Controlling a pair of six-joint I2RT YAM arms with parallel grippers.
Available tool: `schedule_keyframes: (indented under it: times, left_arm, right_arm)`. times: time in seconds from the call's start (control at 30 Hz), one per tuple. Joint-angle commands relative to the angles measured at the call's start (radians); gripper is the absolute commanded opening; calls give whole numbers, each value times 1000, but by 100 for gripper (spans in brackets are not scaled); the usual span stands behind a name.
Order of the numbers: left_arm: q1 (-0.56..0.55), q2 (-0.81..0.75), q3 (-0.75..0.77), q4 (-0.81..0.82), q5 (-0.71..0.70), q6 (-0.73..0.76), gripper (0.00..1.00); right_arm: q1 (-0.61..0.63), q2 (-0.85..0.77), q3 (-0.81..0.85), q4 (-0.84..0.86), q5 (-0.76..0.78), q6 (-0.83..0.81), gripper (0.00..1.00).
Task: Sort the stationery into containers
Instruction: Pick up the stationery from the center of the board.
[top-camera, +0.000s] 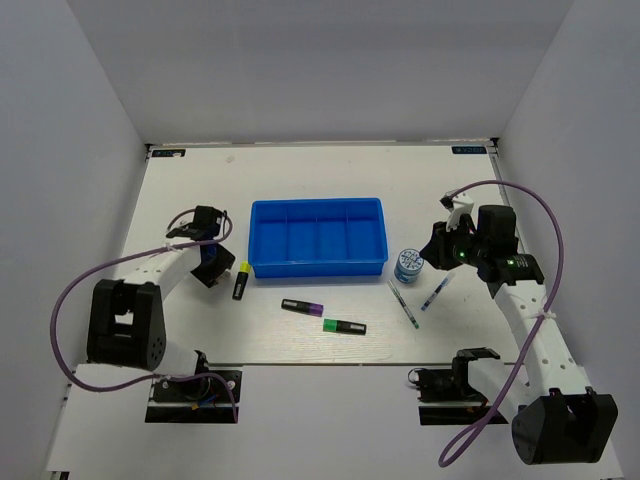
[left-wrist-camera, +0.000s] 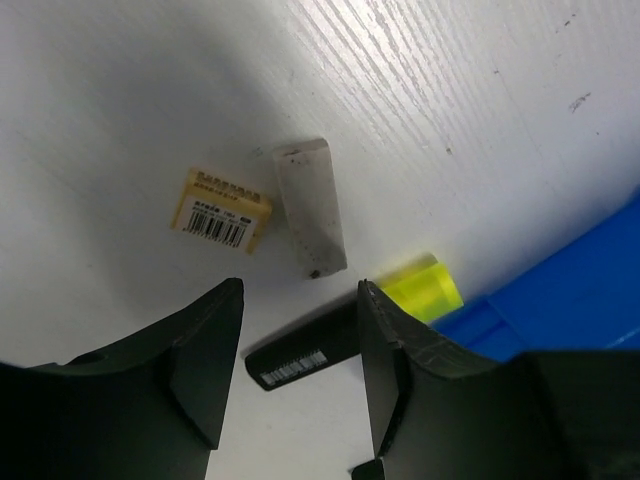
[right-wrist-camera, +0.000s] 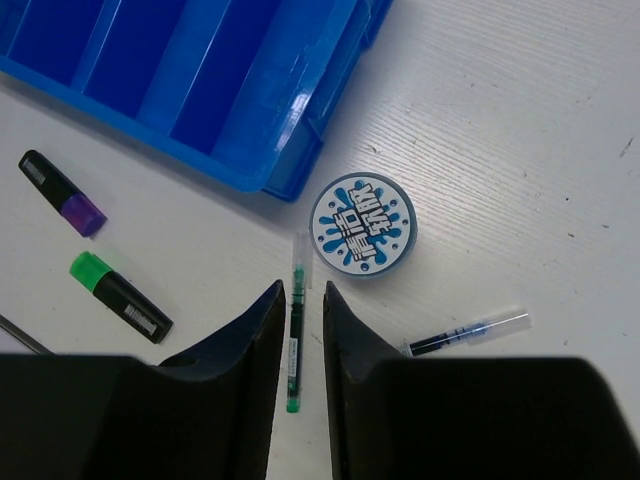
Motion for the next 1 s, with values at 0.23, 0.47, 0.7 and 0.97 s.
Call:
schedule_keyframes:
  times: [0.23,0.47,0.7,0.97]
  left_arm:
    - [21,110,-8,133,17,-60,59]
    - [61,174,8,138,14,-68,47]
    - [90,148,14,140,54,6,12]
    - [-22,-62,191,101,-64,247,7]
  right_arm:
    - [1,-4,16,17,9,-20,26]
    - [0,7,15,14,27,-21,26]
    - [-1,11,15,14,37,-23,26]
    - [3,19,18,14,34,-26,43]
